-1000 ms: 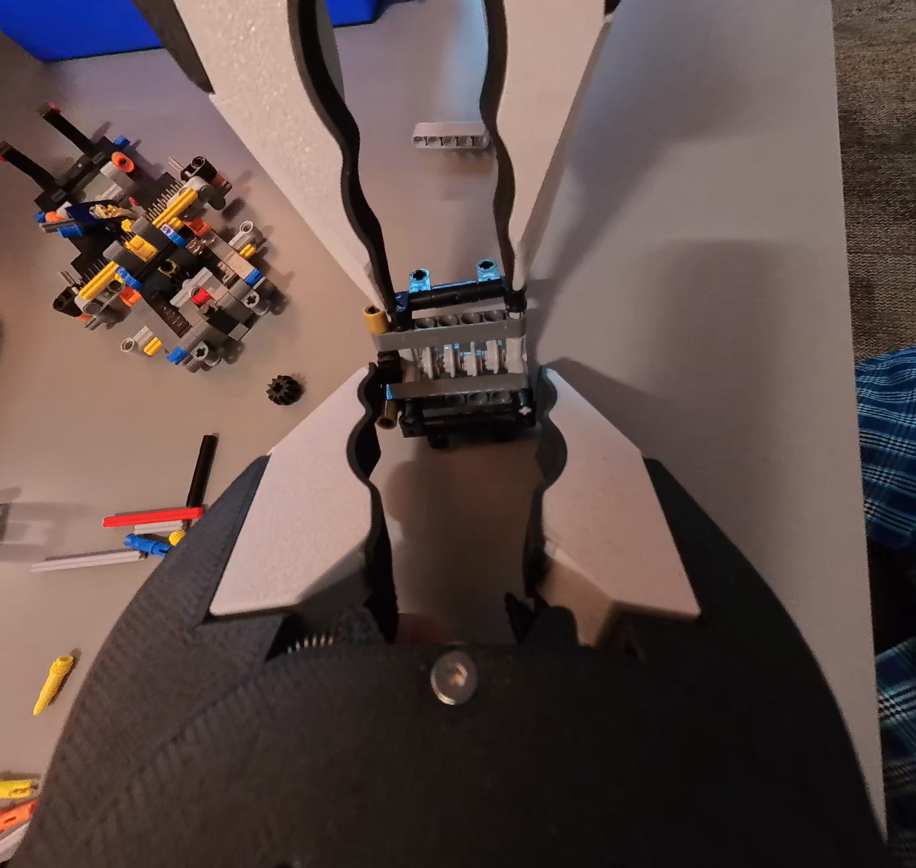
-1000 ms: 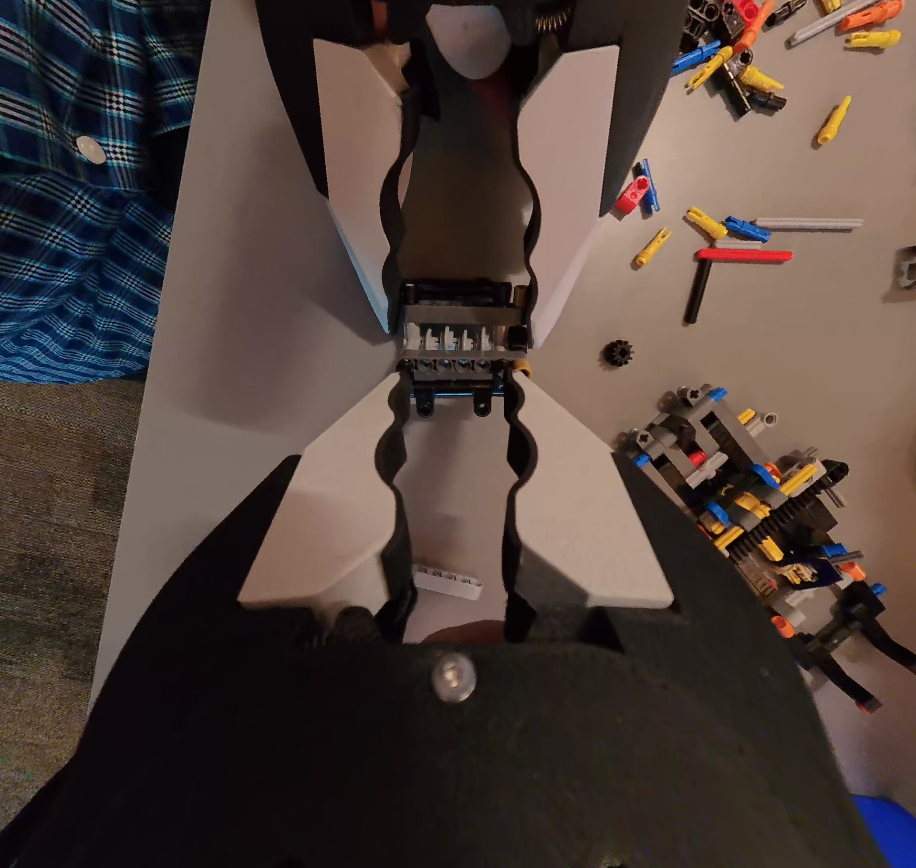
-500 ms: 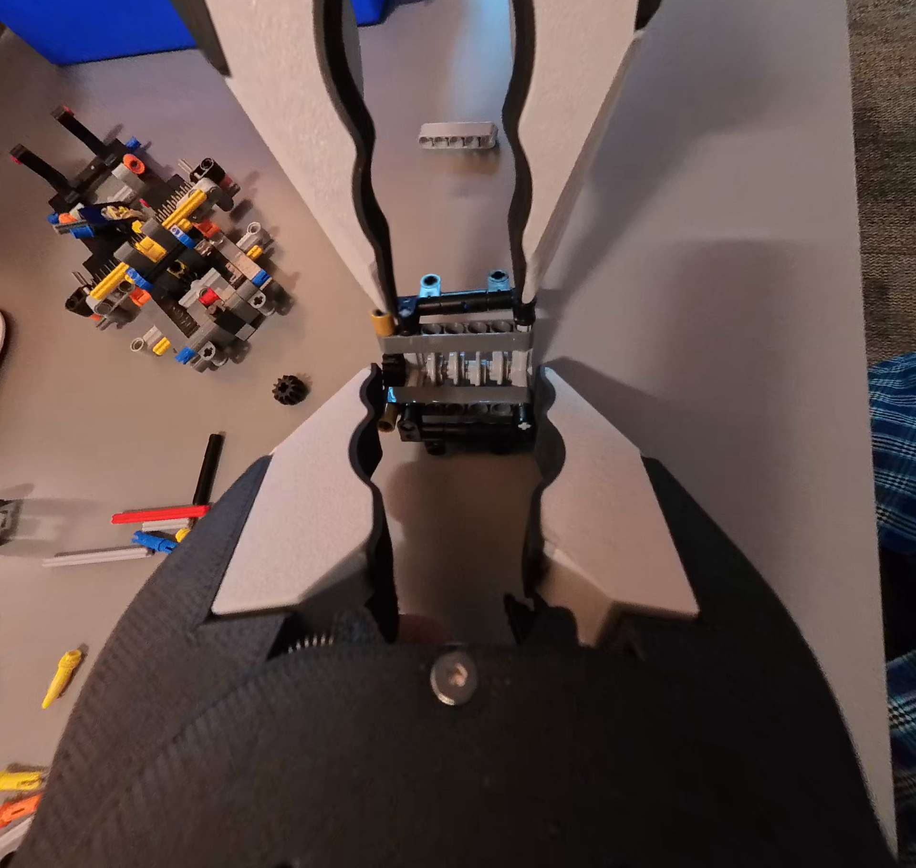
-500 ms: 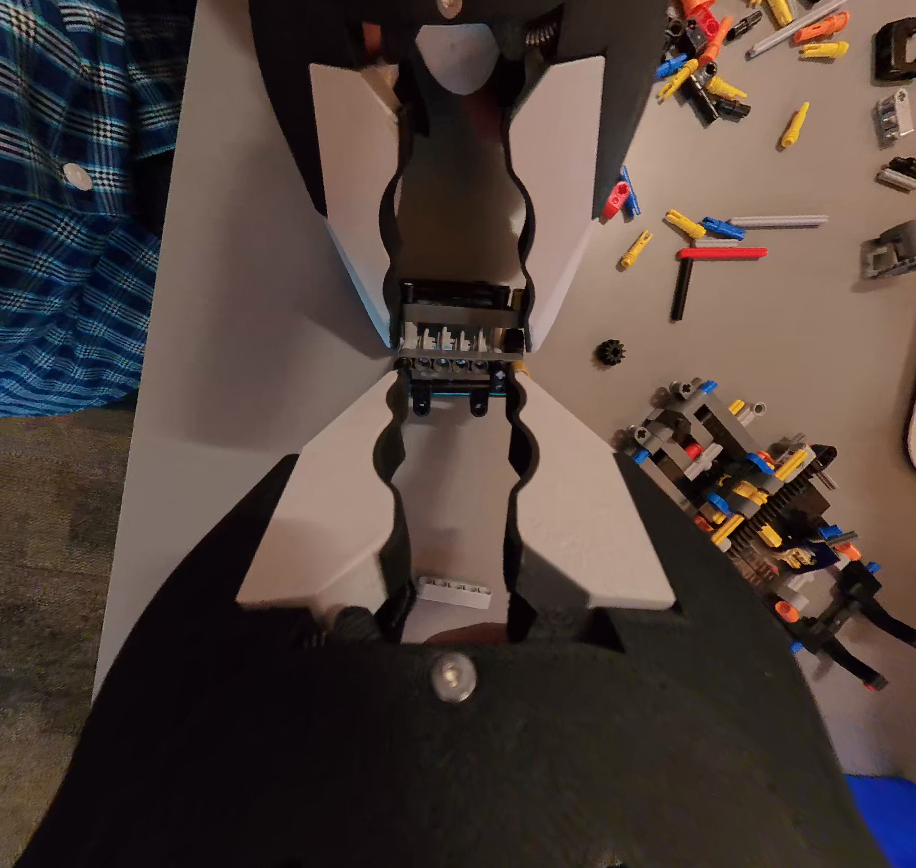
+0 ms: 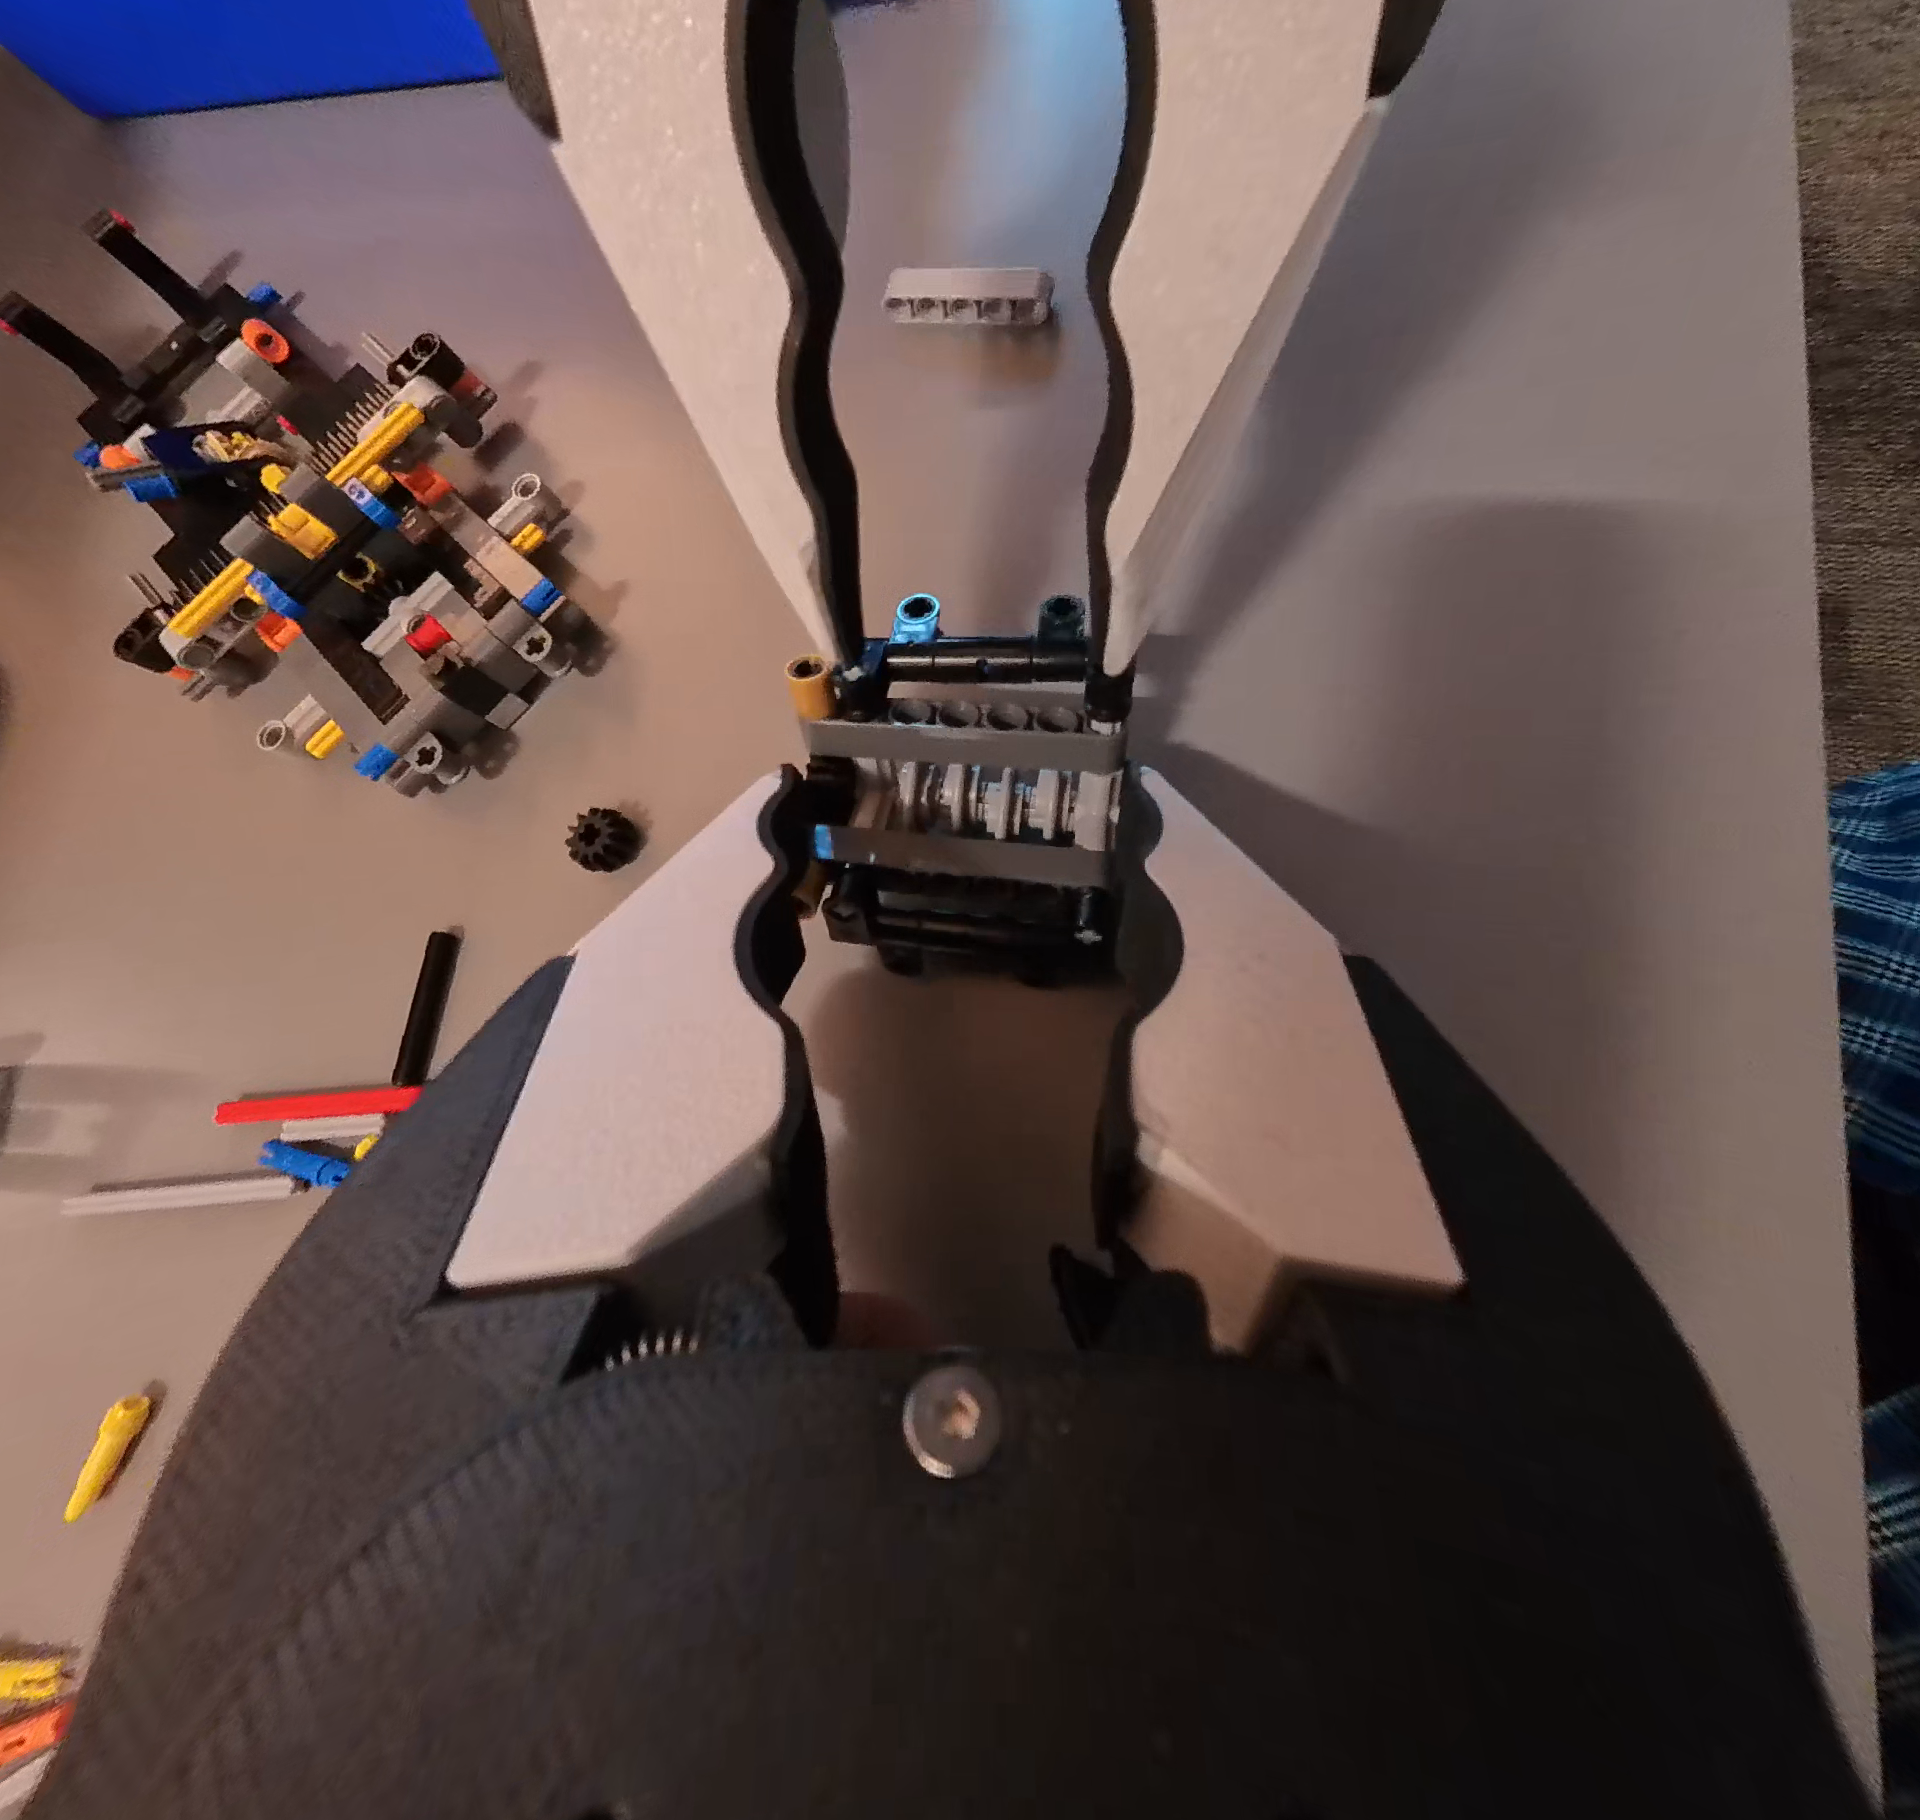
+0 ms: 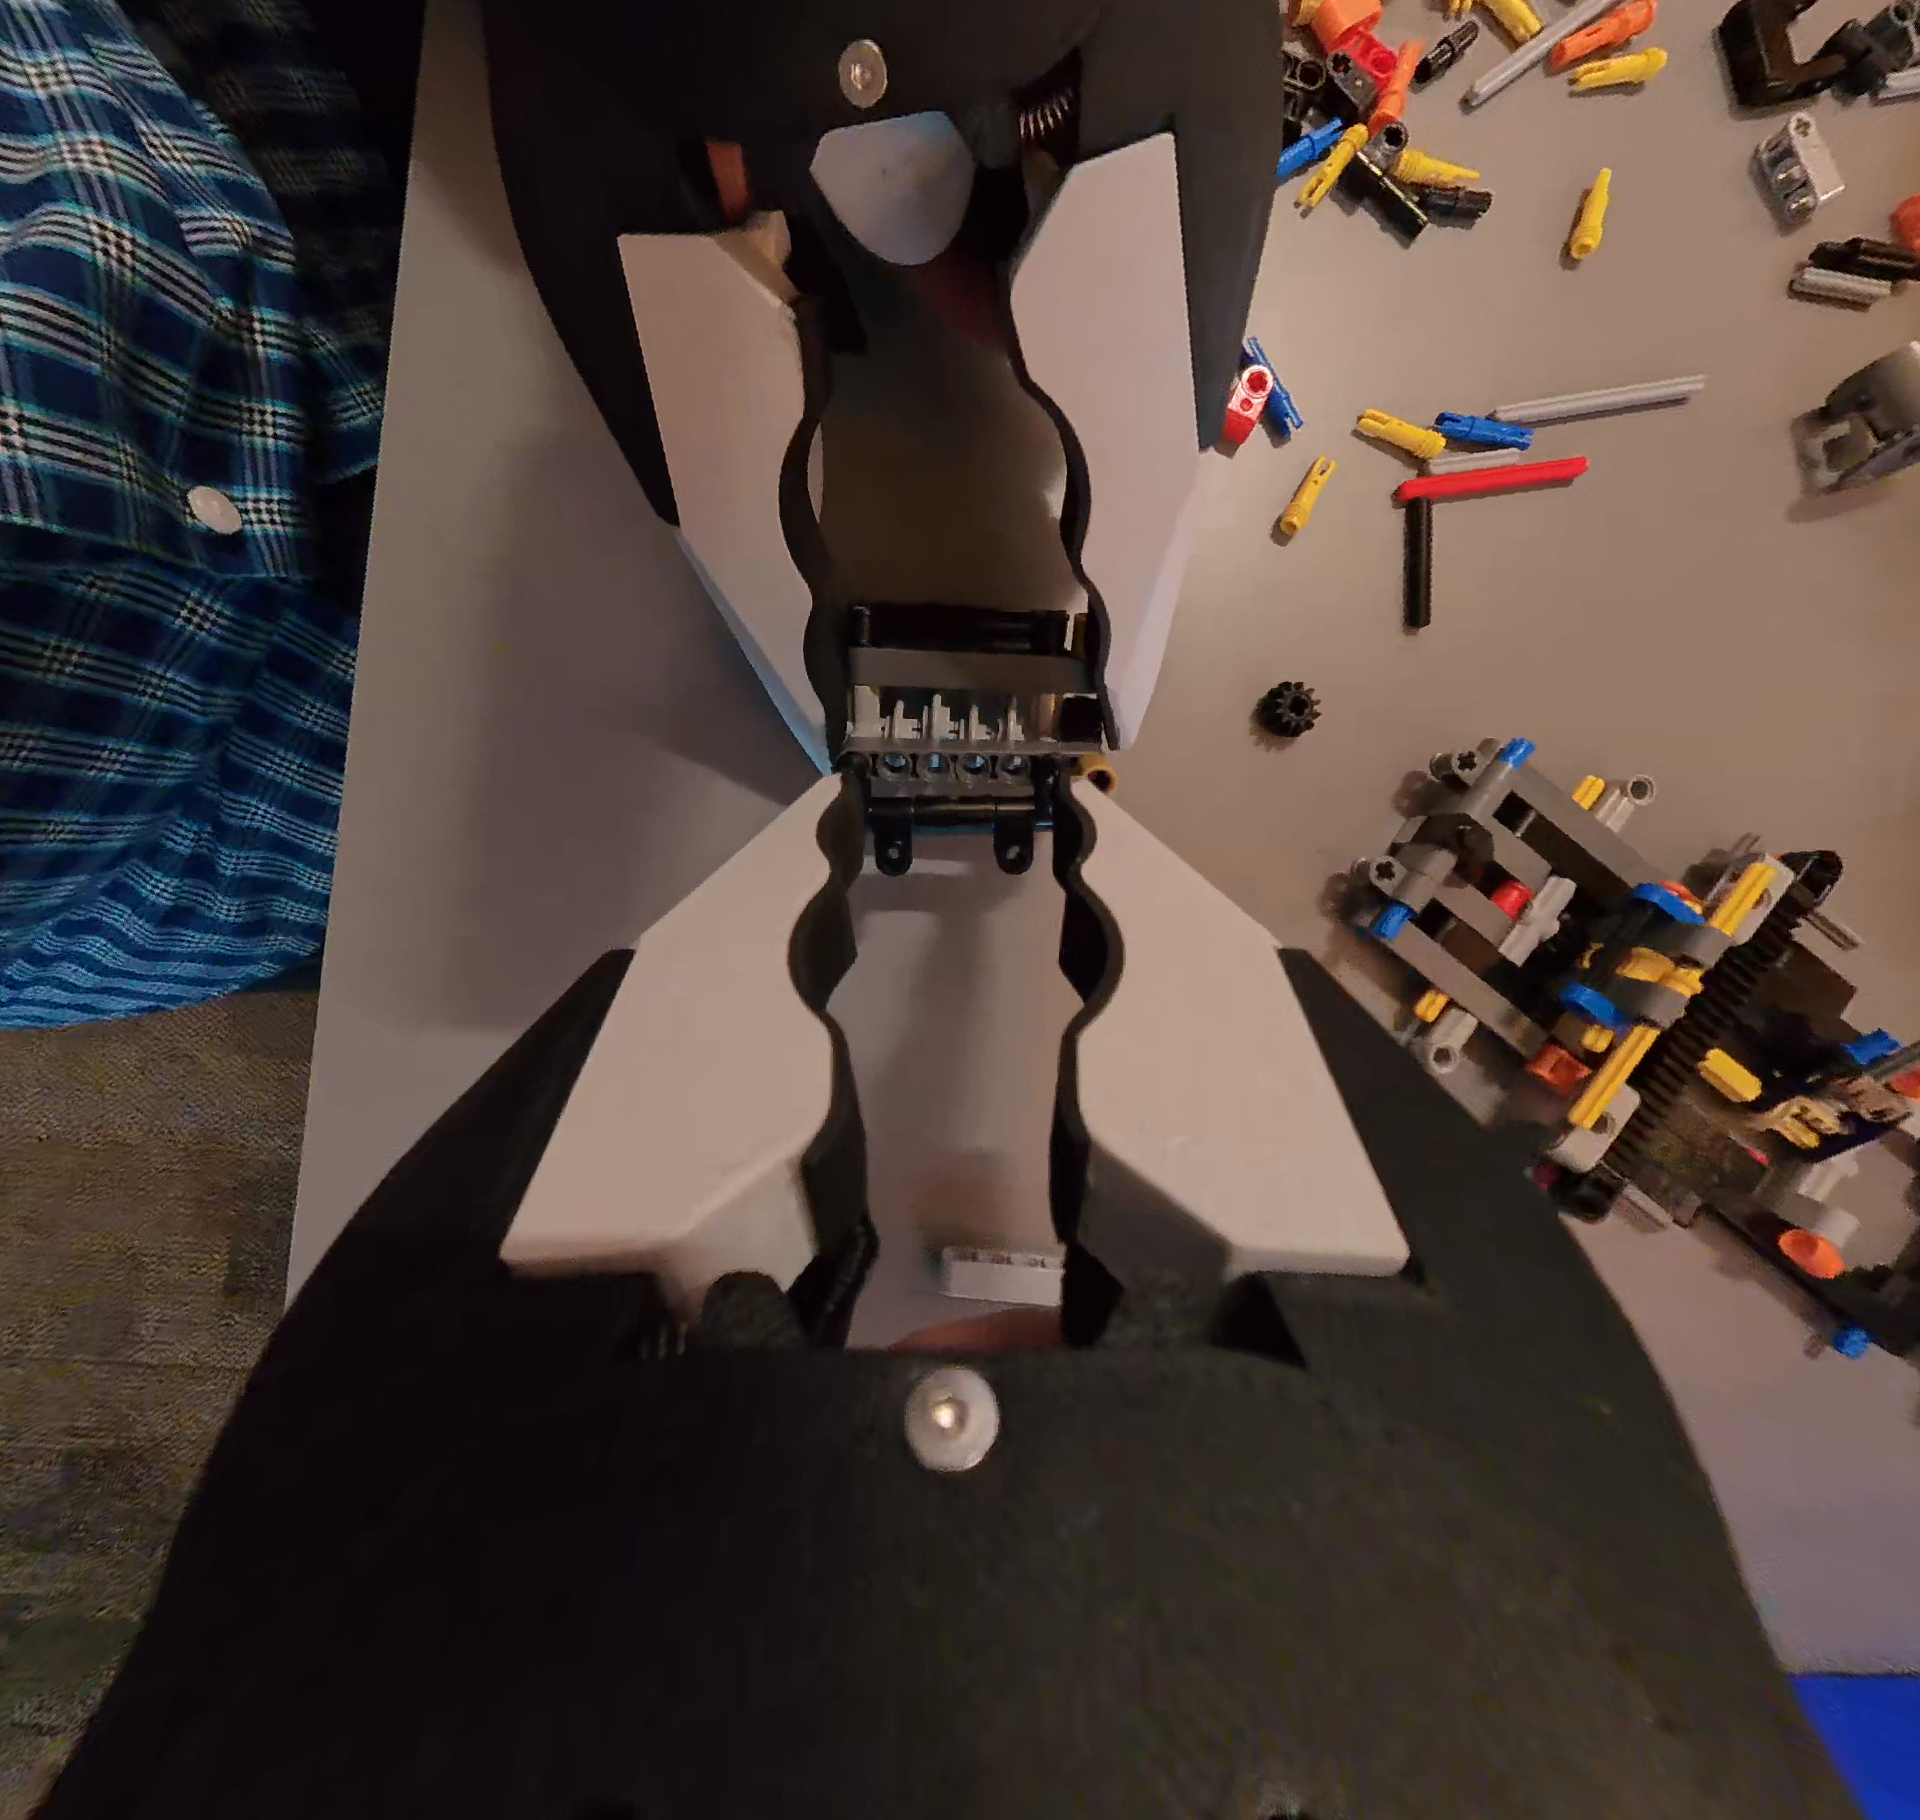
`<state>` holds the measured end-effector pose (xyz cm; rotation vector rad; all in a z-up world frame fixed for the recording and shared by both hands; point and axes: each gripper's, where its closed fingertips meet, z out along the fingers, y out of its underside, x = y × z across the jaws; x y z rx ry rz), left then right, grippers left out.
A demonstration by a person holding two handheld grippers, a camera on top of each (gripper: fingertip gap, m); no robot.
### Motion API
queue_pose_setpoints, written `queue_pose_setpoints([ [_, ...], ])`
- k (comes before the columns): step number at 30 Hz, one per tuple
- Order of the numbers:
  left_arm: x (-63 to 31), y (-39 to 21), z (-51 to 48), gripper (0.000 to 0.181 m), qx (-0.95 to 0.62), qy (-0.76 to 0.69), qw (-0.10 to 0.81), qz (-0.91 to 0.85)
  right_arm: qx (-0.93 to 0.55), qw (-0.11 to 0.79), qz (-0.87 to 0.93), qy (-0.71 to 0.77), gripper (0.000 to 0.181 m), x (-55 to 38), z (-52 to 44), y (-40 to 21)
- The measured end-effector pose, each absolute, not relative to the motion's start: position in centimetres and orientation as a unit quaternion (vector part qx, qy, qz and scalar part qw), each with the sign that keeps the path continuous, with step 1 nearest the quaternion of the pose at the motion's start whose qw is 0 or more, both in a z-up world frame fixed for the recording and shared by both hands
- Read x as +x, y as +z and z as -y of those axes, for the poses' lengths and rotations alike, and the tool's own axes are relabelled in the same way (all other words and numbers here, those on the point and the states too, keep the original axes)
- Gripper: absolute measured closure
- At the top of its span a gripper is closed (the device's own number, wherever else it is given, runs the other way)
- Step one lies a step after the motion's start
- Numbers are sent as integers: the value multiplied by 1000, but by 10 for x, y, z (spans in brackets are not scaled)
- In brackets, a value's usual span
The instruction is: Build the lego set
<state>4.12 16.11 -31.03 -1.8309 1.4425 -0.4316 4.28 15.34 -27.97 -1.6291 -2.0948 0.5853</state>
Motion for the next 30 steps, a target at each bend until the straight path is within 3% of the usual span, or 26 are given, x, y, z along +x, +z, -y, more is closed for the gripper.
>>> queue_pose_setpoints([
  [30,42,-311,-162,124,-722,-175,370,-557,-600,208,749,189,160,41,-148,-285],
])
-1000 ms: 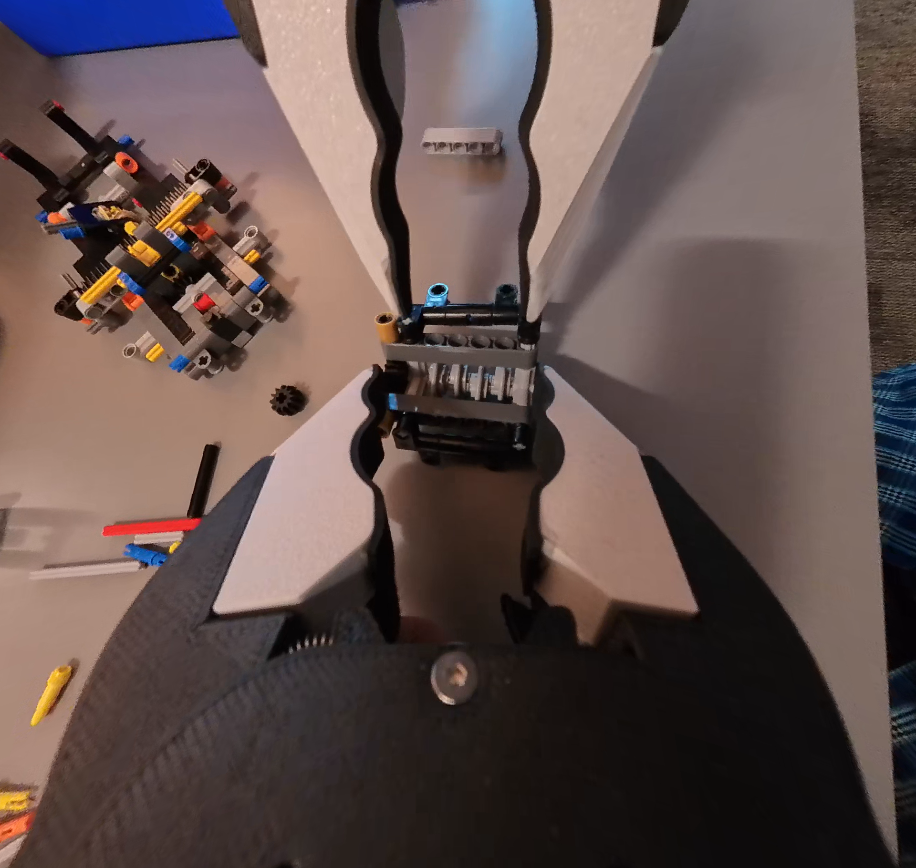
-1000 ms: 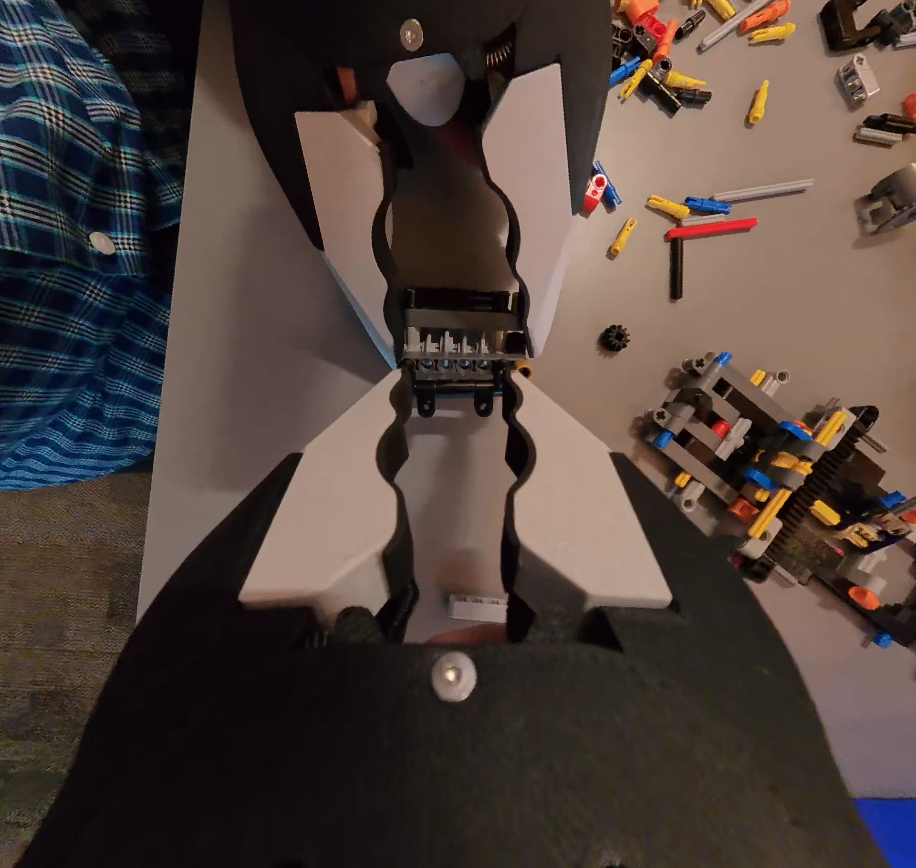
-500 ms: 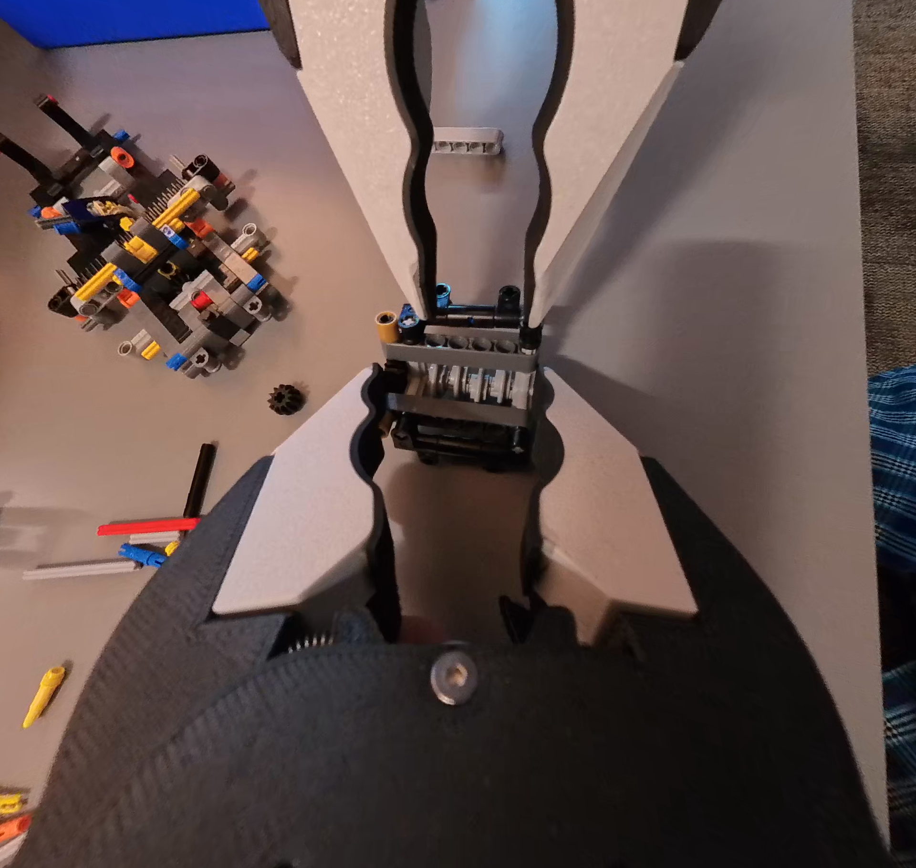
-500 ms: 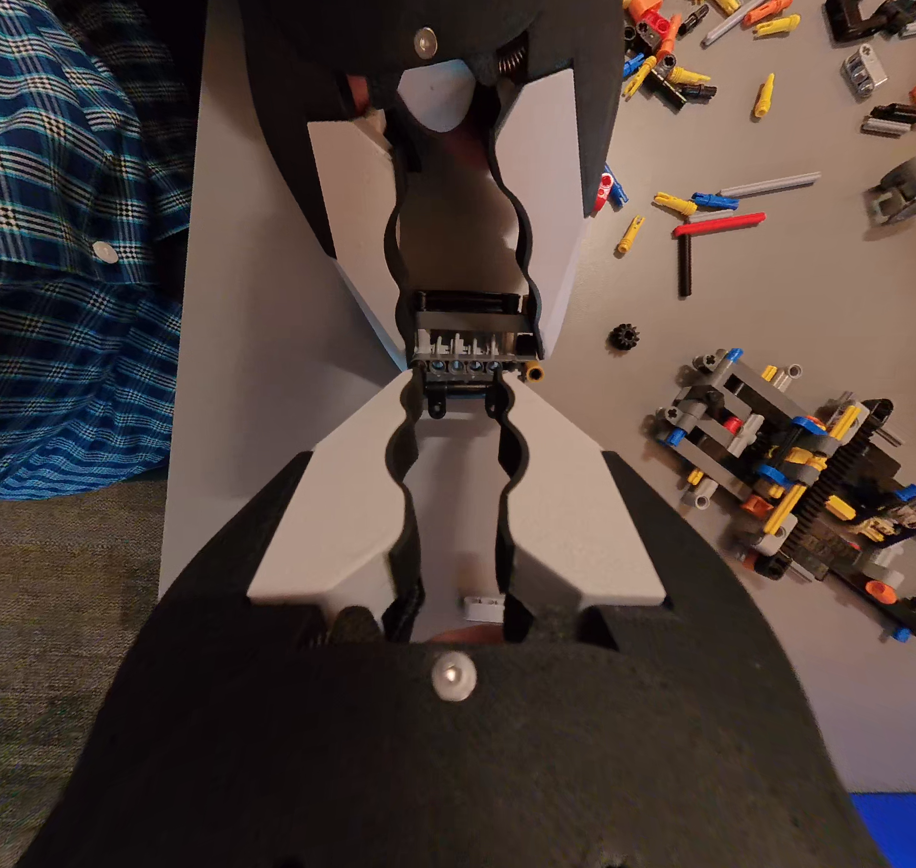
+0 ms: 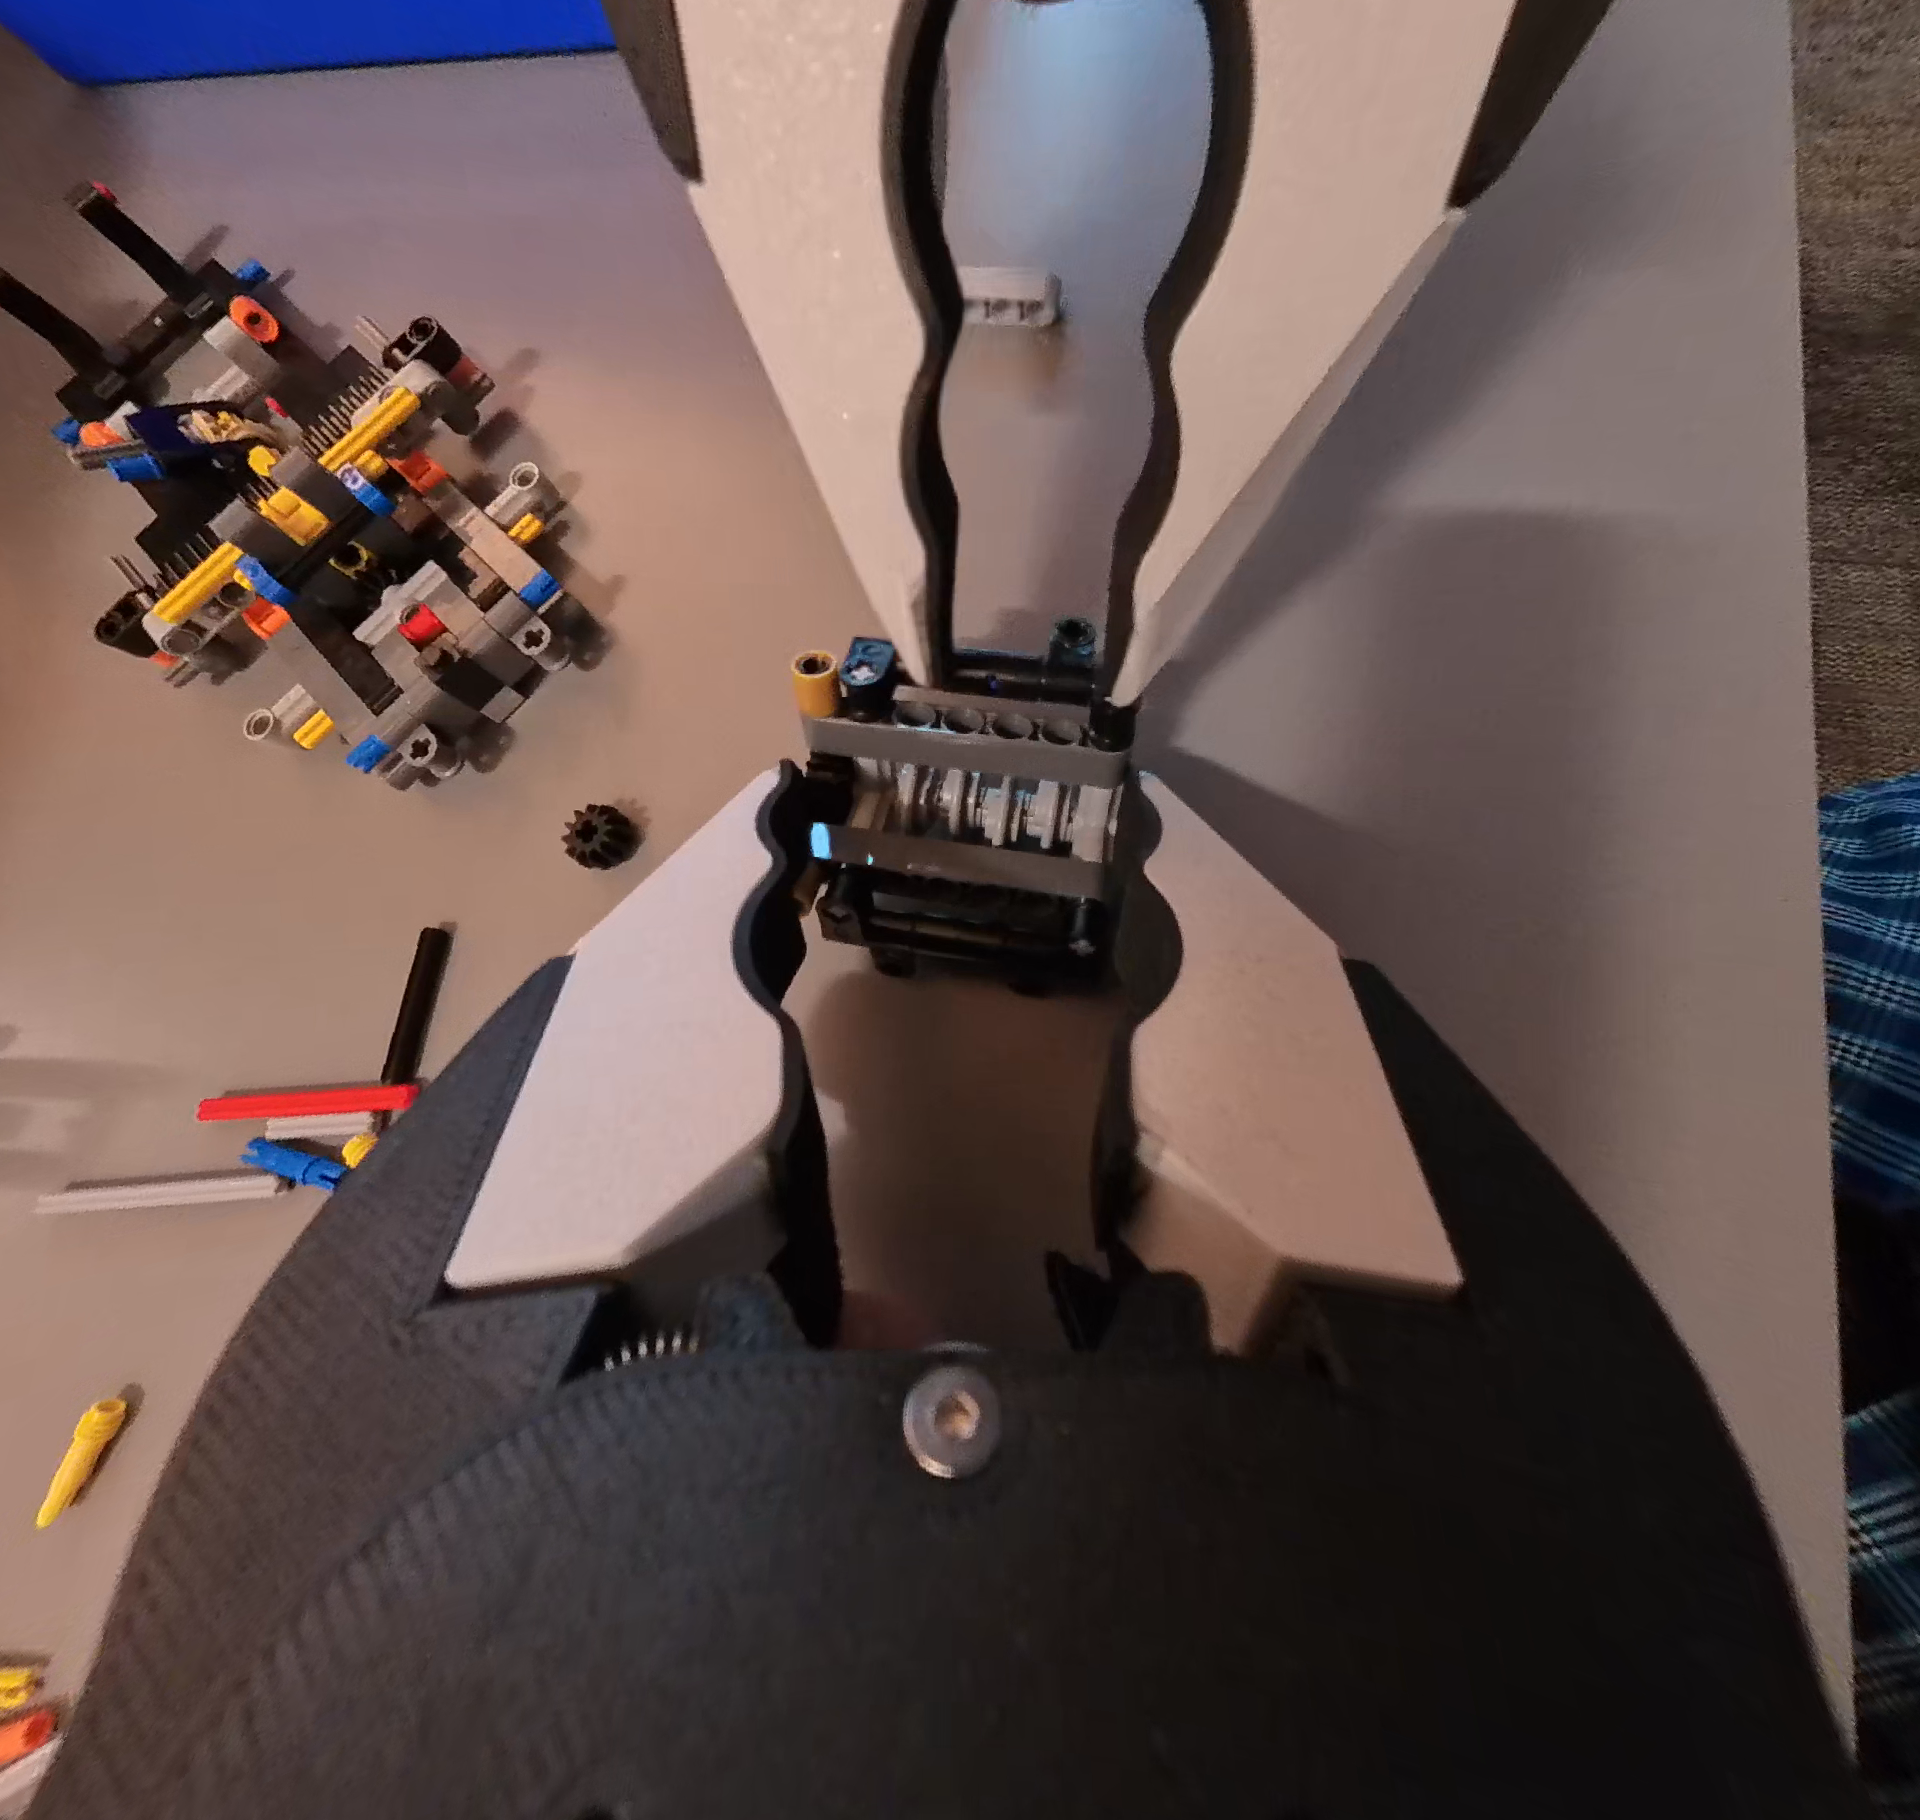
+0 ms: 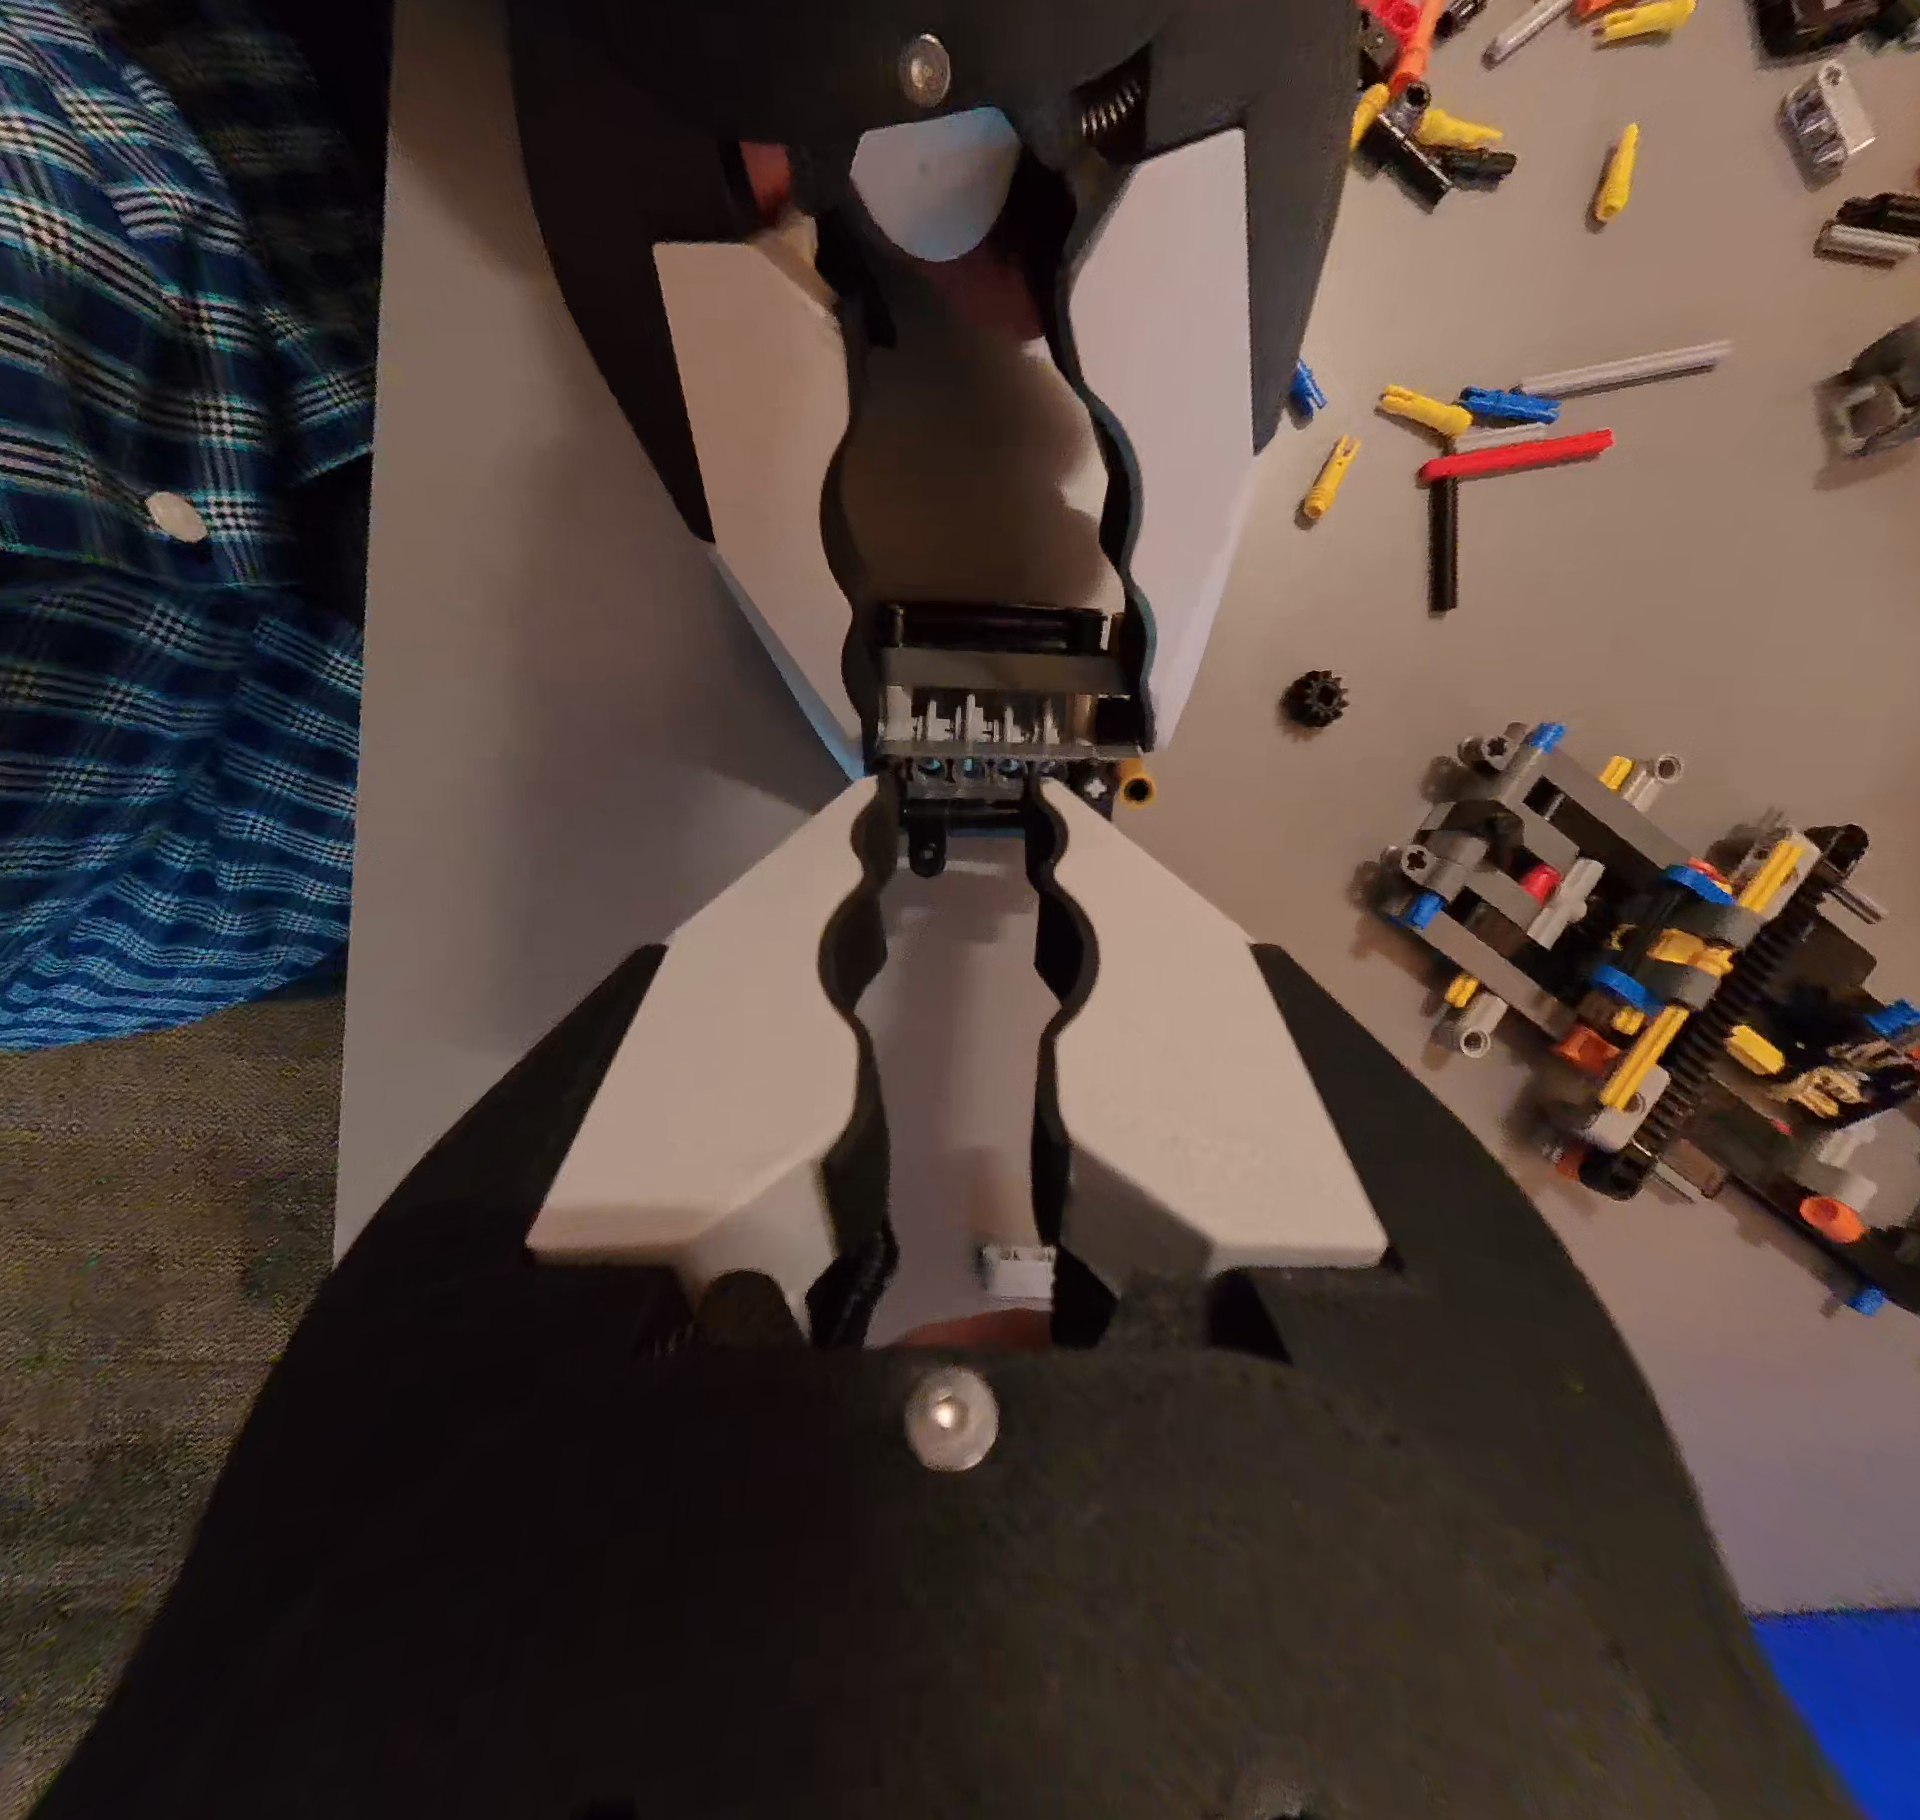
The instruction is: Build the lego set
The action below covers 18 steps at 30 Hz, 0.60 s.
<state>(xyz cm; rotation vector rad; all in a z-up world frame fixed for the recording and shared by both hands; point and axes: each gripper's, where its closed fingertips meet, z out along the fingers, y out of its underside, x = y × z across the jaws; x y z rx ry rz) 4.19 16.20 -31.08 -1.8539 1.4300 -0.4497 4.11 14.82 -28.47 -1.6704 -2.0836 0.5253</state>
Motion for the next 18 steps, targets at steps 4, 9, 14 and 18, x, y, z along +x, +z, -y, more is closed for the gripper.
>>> queue_pose_setpoints([
  [4,42,-311,-162,124,-723,-177,368,-556,-603,214,746,184,156,40,-151,-284],
  [9,43,-310,-162,124,-722,-181,368,-557,-615,250,722,195,143,44,-158,-268],
  [14,41,-310,-163,119,-726,-183,365,-554,-634,269,697,199,129,52,-163,-276],
  [18,32,-307,-160,108,-729,-192,368,-544,-640,280,681,220,123,52,-161,-277],
])
